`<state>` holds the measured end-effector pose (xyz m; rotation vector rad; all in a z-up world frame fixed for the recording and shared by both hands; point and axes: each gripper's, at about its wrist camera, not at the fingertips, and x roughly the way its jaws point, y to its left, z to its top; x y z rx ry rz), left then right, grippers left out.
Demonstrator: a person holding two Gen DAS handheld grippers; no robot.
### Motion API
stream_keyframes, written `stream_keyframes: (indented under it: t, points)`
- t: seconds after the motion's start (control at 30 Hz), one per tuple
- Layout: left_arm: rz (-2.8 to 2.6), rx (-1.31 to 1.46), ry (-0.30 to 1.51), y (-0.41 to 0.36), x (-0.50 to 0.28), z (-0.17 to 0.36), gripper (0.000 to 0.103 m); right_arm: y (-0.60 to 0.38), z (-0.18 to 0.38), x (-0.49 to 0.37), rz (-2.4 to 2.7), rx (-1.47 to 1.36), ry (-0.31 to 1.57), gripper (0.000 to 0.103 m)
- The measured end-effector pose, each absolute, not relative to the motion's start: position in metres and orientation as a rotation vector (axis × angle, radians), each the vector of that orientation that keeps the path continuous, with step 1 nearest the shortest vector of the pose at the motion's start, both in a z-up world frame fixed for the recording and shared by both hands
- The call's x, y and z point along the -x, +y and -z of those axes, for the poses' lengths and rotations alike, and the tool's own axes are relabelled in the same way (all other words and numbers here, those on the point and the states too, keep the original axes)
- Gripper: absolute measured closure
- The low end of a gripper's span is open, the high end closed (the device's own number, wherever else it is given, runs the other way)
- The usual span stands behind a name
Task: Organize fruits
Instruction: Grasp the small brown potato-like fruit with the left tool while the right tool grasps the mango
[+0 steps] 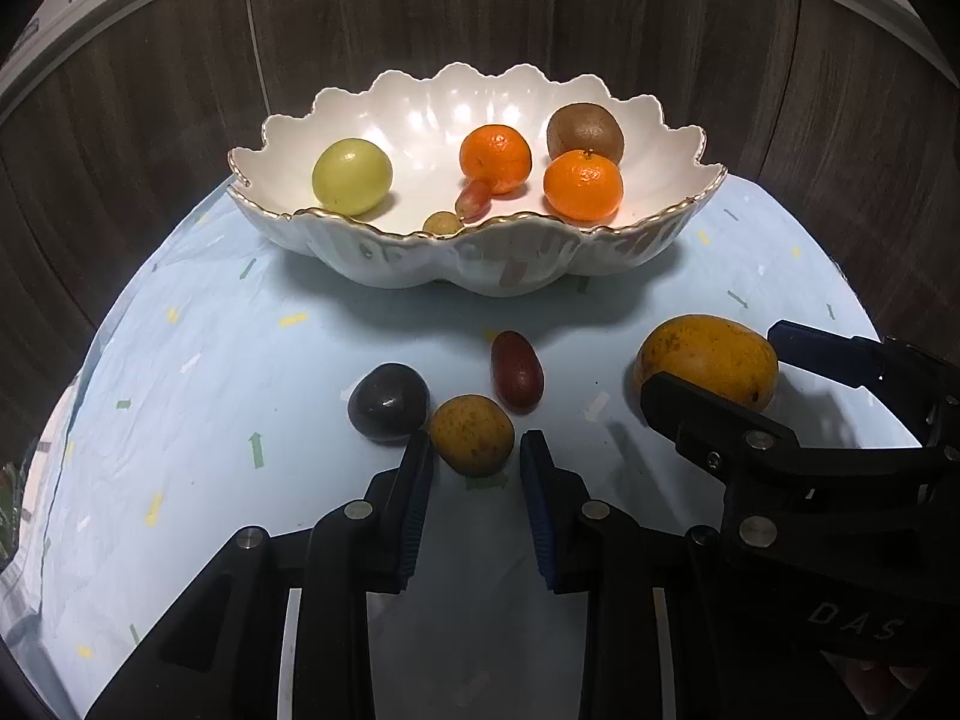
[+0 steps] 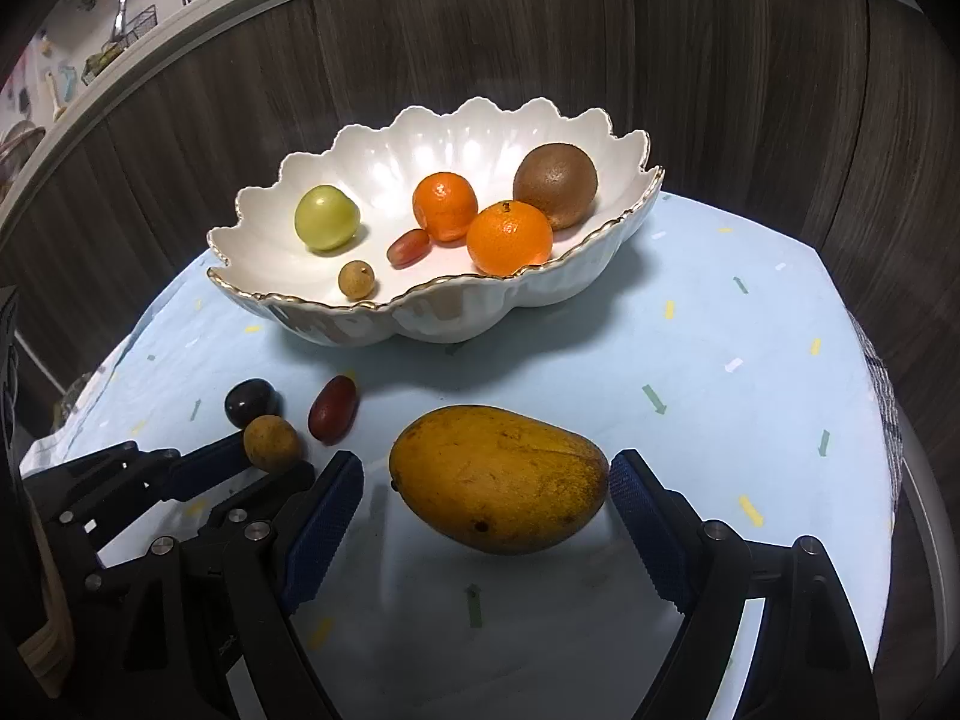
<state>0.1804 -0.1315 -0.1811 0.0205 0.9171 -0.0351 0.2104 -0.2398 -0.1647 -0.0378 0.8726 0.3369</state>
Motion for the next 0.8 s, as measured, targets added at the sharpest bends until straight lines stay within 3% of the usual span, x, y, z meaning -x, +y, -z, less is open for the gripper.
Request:
stream_keyframes:
  t: [0.1, 0.2, 0.3, 0.4, 0.57, 0.8]
  points:
    - [0.041, -0.026, 0.919, -0.1315, -0.1836, 0.1814, 0.069, -0.2403, 0.1662, -0.2119, -0.332, 0.03, 0.875, 0.018]
    - [0.031, -0.029, 0.921, -0.1294, -0.1859, 0.182, 0.057, -0.2403, 0.1668, -0.2126, -0.325, 0.027, 0.876, 0.018]
    - [0.034, -0.02, 0.923, -0.1278, -0.1892, 0.1819, 0.055, -0.2409, 0.1671, -0.2137, -0.32, 0.016, 0.876, 0.018]
    - [0.042, -0.023, 0.921, -0.1288, -0.1889, 0.1815, 0.058, -0.2407, 0.1674, -0.2143, -0.313, 0.014, 0.874, 0.02]
    - [0.05, -0.034, 0.914, -0.1309, -0.187, 0.1803, 0.074, -0.243, 0.1666, -0.214, -0.307, 0.011, 0.872, 0.025]
    - [0.066, -0.037, 0.914, -0.1293, -0.187, 0.1796, 0.076, -0.2419, 0.1647, -0.2124, -0.298, 0.015, 0.867, 0.028]
